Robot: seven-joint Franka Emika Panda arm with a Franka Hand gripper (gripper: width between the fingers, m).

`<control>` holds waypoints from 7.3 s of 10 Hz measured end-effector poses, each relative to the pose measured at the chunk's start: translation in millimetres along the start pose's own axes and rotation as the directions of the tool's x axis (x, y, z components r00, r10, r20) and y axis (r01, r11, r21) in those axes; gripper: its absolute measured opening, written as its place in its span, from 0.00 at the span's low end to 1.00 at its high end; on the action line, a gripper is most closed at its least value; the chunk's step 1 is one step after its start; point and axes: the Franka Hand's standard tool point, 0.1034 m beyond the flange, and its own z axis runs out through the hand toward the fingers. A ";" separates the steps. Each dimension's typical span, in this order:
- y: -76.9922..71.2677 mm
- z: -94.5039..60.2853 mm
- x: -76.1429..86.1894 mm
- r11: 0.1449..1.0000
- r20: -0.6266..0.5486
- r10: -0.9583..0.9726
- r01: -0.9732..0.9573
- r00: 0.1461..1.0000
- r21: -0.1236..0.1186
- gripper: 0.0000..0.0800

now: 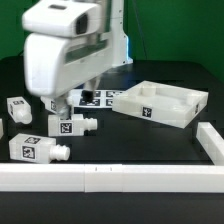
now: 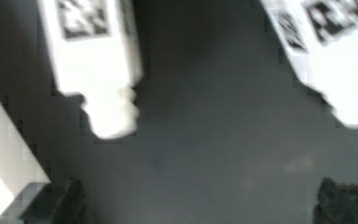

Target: Assemble one leg

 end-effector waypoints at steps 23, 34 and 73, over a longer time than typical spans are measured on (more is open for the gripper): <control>-116.1 -22.7 14.8 0.571 0.031 0.818 -0.818 0.574 0.066 0.81; -224.7 30.5 -19.5 0.115 0.100 0.988 -0.992 0.119 0.048 0.81; 11.3 37.0 40.8 0.334 0.179 0.921 -0.938 0.346 0.092 0.07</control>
Offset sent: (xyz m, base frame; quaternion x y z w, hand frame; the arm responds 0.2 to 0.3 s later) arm 0.0000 0.0000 0.0000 0.0000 0.0000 0.0000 1.0000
